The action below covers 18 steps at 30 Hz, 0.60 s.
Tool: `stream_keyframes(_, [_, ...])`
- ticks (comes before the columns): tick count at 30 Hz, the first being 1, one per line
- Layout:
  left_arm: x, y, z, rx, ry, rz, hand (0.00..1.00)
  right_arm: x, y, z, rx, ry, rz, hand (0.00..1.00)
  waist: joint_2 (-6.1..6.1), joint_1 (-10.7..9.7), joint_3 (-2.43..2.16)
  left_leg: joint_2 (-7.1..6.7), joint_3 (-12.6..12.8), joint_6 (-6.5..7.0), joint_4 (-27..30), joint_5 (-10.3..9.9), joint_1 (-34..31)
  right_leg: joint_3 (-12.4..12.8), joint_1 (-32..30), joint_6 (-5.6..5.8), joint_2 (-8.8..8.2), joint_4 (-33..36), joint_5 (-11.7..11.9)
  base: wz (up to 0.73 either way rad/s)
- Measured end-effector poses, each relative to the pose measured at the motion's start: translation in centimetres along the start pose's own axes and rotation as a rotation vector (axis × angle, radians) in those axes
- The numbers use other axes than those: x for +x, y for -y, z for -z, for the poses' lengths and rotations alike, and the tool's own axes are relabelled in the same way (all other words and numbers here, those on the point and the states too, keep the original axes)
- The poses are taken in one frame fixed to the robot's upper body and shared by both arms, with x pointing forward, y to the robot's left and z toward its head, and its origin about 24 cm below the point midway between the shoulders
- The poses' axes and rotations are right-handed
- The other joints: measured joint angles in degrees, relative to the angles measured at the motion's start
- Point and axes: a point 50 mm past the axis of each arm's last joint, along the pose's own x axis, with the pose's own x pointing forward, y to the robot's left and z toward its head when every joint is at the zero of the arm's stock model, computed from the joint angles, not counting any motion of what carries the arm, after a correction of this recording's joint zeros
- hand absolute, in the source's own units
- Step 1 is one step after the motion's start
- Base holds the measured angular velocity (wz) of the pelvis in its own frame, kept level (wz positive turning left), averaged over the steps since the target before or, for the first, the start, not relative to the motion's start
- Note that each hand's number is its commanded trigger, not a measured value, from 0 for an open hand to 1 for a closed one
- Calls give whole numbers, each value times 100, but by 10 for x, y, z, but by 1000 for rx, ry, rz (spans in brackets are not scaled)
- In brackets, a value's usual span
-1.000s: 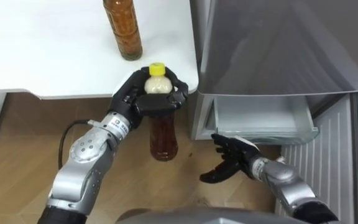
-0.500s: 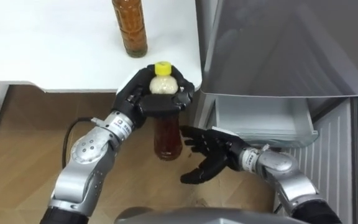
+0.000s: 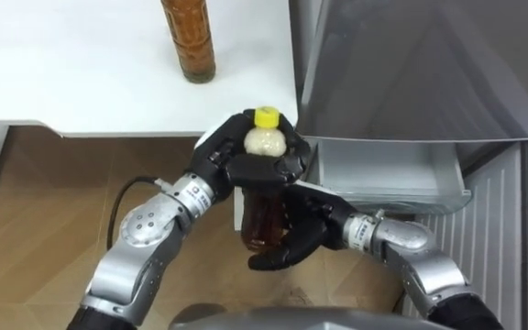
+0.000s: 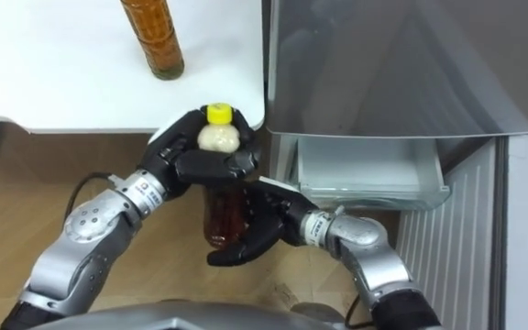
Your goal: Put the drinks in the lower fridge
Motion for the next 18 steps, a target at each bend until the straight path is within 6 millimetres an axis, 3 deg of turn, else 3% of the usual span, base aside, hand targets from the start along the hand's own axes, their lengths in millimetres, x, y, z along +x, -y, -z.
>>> stream_keyframes(12, [1, 8, 7, -2, -32, 47, 100, 1, -5, -5, 13, 19, -43, 0, 56, -20, 8, 0, 0, 0, 8, 0, -7, -2, -34, 0, -8, 69, 0, 0])
stream_keyframes(13, [2, 8, 8, -2, -34, 49, 100, 1, -5, -5, 16, 20, -43, 17, 61, -18, 5, 0, 0, 0, 9, 0, -7, -1, -36, 0, -8, 71, -1, 0])
stream_keyframes(14, [2, 9, 8, -2, -35, 51, 100, 1, -5, -5, 22, 24, -43, 71, 63, -18, 4, 0, 0, 0, 9, 0, -7, -1, -37, 0, -8, 73, -1, 0])
stream_keyframes(15, [2, 9, 8, -3, -36, 55, 100, 1, -5, -5, 30, 27, -44, 100, 64, -22, 4, 0, 0, 0, 9, 0, -6, 0, -37, 0, -8, 72, -1, 0])
stream_keyframes(18, [2, 11, 9, -4, -38, 62, 100, 1, -5, -5, 58, 39, -46, 100, 65, -22, 3, 0, 0, 0, 12, 0, -6, 1, -36, 0, -8, 73, -1, 0])
